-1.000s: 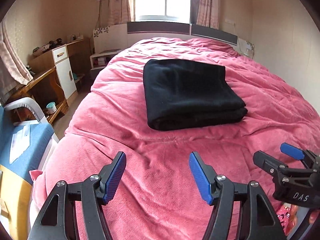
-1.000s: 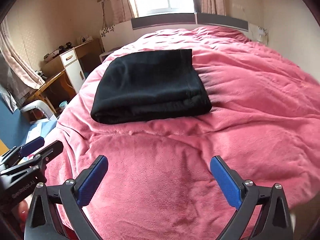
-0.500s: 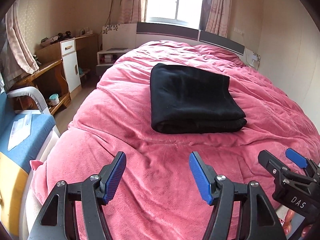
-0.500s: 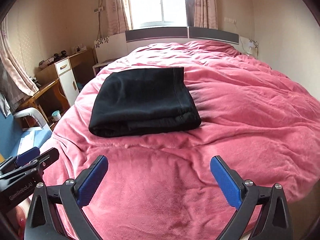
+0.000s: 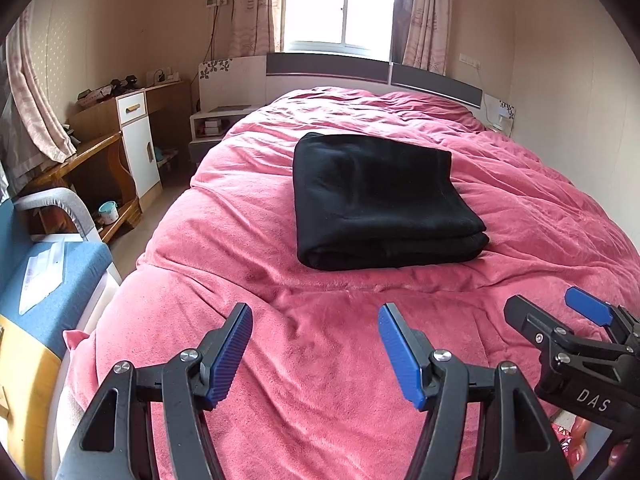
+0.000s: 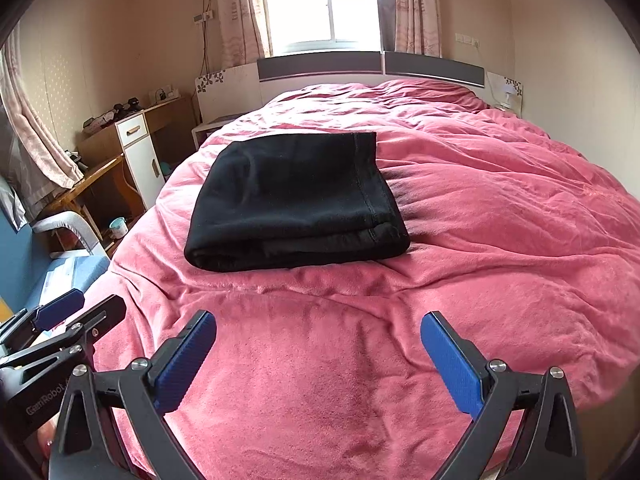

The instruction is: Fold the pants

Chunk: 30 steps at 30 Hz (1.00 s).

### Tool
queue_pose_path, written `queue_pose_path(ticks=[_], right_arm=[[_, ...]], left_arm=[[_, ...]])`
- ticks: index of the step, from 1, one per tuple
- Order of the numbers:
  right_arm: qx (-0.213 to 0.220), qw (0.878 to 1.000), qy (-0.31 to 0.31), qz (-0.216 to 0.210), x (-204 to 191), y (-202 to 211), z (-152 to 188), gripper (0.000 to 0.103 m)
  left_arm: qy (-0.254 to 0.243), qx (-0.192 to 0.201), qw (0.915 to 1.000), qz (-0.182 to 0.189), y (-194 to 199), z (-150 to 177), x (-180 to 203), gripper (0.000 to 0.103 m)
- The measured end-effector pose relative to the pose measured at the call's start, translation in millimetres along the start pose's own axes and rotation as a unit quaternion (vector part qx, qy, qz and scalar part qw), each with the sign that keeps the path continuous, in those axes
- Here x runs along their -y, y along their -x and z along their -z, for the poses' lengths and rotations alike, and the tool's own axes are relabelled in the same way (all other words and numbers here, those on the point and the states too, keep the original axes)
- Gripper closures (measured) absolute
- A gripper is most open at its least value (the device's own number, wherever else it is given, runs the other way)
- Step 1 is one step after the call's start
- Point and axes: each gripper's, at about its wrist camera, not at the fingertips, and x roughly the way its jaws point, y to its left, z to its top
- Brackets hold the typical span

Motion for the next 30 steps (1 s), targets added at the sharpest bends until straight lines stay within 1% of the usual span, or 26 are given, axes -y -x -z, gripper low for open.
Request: queue_pose_path(ticks=[8, 30], right_arm=[[-0.007, 1.000, -0.002, 0.002, 0.1, -2.8, 1.4, 0.000], [-0.017, 1.000, -0.002, -0.004, -1.4, -6.3, 2.8, 0.000]], left_arm=[[0.001, 0.000, 1.0000, 0.001, -0.1, 0.6, 0.2, 0.036], [0.006, -0.006, 0.9999, -0.015, -4.3, 2.3, -0.7, 0.036]])
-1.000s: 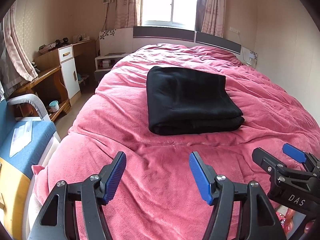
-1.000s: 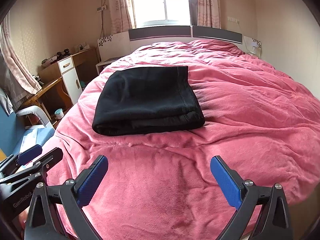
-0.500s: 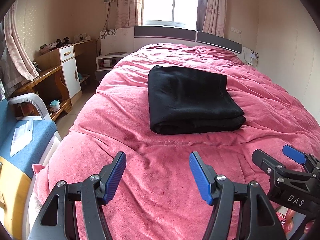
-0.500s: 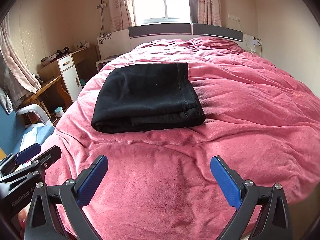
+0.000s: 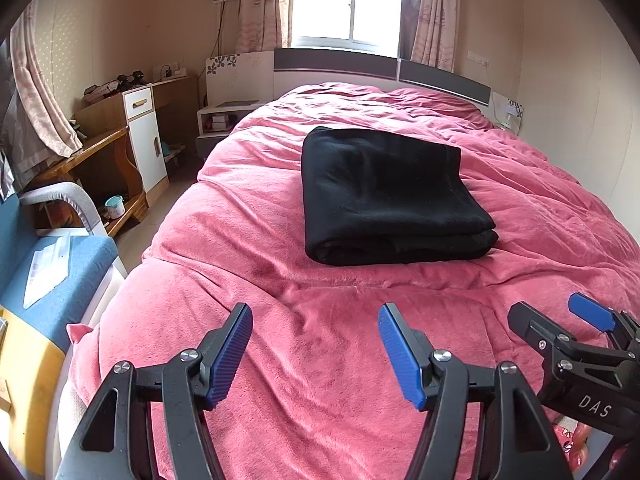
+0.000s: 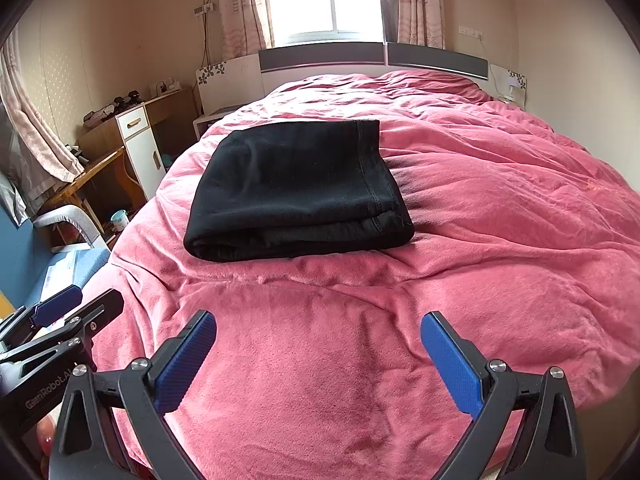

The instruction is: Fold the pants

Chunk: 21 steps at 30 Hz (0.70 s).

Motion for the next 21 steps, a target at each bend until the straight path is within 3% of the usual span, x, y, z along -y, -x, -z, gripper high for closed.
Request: queue_pose_path(ticks=[21], right_arm=[[-0.018, 1.000, -0.008, -0.003, 1.0, -8.4, 4.7, 0.000]], left_arm=[[0.017, -0.018, 0.9997, 0.000, -8.4, 5.5, -5.6, 0.036]])
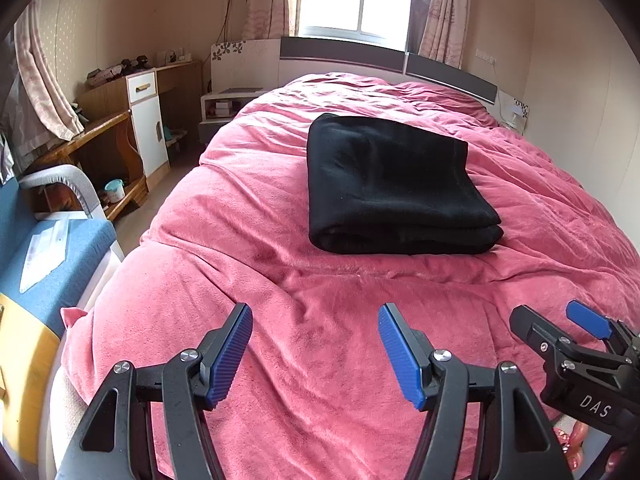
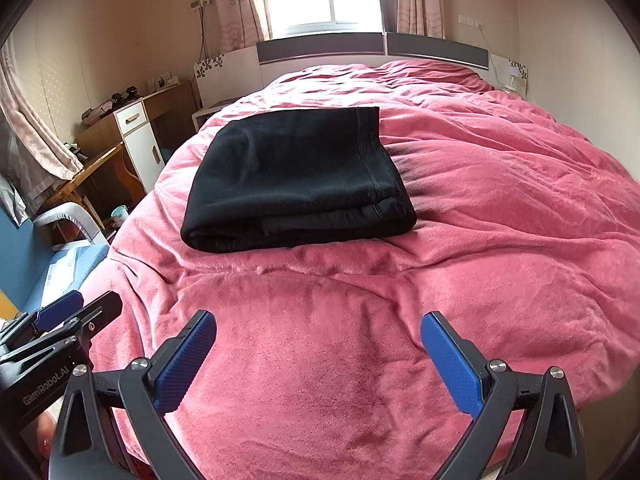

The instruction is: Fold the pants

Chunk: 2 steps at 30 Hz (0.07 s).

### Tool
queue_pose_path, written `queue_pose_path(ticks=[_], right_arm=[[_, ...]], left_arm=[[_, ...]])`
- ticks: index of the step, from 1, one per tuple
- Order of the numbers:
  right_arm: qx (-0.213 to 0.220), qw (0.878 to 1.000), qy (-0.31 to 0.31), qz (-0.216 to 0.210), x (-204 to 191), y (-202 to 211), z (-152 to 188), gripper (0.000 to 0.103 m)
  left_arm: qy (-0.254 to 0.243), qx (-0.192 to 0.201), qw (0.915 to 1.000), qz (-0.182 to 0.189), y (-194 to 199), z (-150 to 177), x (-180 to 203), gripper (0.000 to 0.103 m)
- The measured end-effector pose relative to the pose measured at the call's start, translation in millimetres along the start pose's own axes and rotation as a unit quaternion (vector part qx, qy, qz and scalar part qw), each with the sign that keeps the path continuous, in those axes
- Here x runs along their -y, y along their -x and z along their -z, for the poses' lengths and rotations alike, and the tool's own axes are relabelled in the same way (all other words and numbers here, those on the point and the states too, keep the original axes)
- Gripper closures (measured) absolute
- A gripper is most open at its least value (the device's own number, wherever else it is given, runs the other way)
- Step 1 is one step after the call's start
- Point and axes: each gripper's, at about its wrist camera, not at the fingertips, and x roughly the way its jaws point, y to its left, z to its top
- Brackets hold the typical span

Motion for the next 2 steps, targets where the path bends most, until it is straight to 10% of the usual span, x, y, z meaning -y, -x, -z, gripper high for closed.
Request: queue_pose_path(ticks=[2], right_arm=[[-0.003, 1.000, 0.000, 0.000, 0.5, -1.9, 0.8, 0.000]], left_arm=[[-0.003, -0.003, 1.0000, -0.003, -2.6, 1.3, 0.3, 0.036]])
